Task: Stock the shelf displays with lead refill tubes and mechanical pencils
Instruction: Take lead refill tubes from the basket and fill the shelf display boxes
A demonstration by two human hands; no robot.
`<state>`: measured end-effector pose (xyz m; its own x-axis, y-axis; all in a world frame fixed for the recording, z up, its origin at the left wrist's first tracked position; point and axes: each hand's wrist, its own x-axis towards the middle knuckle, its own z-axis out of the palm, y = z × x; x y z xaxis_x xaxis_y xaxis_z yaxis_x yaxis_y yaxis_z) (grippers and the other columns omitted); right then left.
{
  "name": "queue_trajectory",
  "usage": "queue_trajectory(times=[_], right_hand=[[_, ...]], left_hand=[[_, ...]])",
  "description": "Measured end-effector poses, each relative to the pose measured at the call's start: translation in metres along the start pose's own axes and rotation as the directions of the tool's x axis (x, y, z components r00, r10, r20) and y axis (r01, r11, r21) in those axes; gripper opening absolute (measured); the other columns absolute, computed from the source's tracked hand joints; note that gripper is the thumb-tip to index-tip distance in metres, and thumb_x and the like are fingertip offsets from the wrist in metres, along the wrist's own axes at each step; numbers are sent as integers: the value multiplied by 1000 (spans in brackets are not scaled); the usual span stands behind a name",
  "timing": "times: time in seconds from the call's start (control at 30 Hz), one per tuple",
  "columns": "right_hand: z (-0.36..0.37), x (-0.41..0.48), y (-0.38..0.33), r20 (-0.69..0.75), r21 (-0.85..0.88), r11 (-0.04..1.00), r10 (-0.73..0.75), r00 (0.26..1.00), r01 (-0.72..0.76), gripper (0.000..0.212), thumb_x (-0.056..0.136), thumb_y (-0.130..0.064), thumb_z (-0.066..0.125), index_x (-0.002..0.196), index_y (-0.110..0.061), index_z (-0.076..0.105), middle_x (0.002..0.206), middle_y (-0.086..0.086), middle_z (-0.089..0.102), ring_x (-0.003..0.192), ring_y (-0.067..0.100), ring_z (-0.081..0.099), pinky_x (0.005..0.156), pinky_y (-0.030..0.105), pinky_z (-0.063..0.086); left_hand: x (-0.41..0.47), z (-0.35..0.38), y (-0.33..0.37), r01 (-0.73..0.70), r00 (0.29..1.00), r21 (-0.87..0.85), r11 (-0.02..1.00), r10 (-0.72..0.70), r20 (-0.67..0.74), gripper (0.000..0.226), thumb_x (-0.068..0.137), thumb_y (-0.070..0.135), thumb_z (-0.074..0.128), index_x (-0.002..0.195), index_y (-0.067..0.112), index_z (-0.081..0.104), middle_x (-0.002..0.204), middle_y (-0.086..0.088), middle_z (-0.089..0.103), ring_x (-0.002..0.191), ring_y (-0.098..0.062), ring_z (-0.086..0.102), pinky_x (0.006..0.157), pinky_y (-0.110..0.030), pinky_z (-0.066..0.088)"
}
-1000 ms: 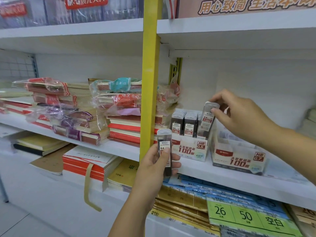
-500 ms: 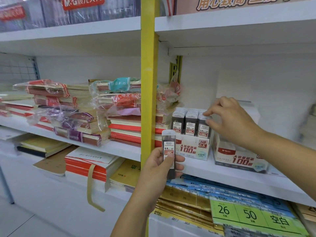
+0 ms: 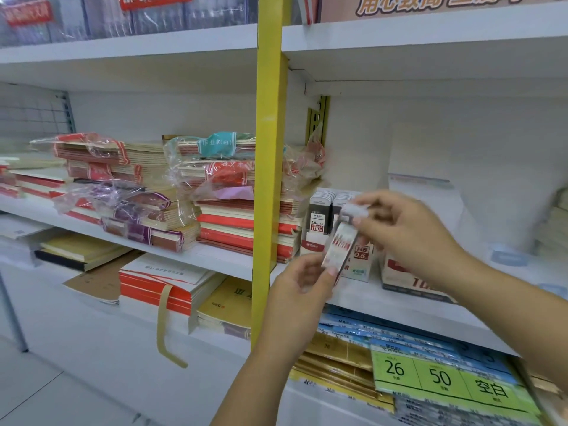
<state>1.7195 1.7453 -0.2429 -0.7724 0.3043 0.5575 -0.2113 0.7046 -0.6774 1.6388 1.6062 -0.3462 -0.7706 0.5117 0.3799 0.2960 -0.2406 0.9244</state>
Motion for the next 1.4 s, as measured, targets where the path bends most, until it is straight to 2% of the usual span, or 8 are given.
queue_trajectory(times=[0.13, 0.3, 0.4, 0.6, 0.93, 1.13, 1.3, 1.4], right_hand=[[-21, 24, -10, -236, -136, 973, -216, 947, 188, 18, 91, -16, 63, 98, -32, 60, 82, -9, 69, 74, 2, 66, 61, 14, 52], [-9, 33, -9, 35, -589, 740, -378, 925, 325, 21, 90, -26, 56, 110, -29, 58, 84, -18, 61, 74, -3, 58, 62, 18, 50], [-5, 36, -5, 107, -666, 668, -356, 928, 333, 21, 91, -29, 53, 111, -28, 57, 88, -11, 66, 73, 7, 59, 63, 33, 53], [-4, 55, 6, 7, -613, 769, -221, 975, 179, 14, 93, -29, 57, 104, -33, 48, 90, -14, 58, 77, 1, 52, 59, 18, 36], [2, 41, 17, -29, -726, 681, -161, 986, 90, 28, 93, -33, 58, 120, -28, 65, 124, -2, 50, 121, 17, 32, 100, 31, 28], [0, -62, 11, -215, -272, 945, -243, 946, 181, 20, 97, -19, 53, 113, -28, 61, 102, -11, 59, 90, 3, 57, 73, 14, 47], [34, -206, 96, -136, -113, 986, 103, 985, -119, 17, 96, -22, 54, 101, -35, 62, 98, -12, 62, 79, 4, 59, 64, 11, 42], [65, -298, 173, -4, -93, 840, 537, 844, -535, 22, 97, -20, 54, 96, -41, 61, 96, -5, 66, 78, 11, 58, 67, 22, 46]], left_hand=[[4, -2, -8, -166, 970, 506, 846, 233, -71, 45, 100, 33, 54, 143, 42, 43, 141, 31, 33, 130, 13, 30, 95, 5, 23], [9, -1, -22, -171, 979, 615, 769, 205, 16, 62, 103, 38, 46, 156, 41, 15, 164, 23, 8, 146, 2, 7, 116, -18, 12], [11, -1, -22, -160, 982, 602, 782, 191, 12, 63, 103, 39, 46, 157, 41, 13, 165, 21, 8, 148, -1, 8, 119, -23, 14], [11, -4, -23, -182, 977, 553, 813, 214, 7, 60, 102, 33, 50, 156, 35, 24, 162, 18, 25, 147, -3, 22, 122, -34, 27], [10, -7, -19, -188, 979, 522, 832, 198, 37, 55, 102, 30, 52, 152, 39, 32, 162, 19, 21, 146, 1, 18, 119, -24, 24], [-39, -9, -24, -290, 951, 594, 751, 297, 89, 39, 95, 16, 61, 134, 24, 58, 134, 10, 53, 127, -7, 46, 108, -24, 38], [-133, -24, -112, -176, 881, 725, 666, -222, 417, 39, 97, 28, 59, 136, 26, 54, 131, 10, 48, 112, -5, 52, 94, -22, 43], [-184, -27, -175, -1, 754, 794, 608, -521, 400, 34, 98, 30, 58, 132, 25, 57, 134, 5, 54, 114, -10, 56, 94, -24, 43]])
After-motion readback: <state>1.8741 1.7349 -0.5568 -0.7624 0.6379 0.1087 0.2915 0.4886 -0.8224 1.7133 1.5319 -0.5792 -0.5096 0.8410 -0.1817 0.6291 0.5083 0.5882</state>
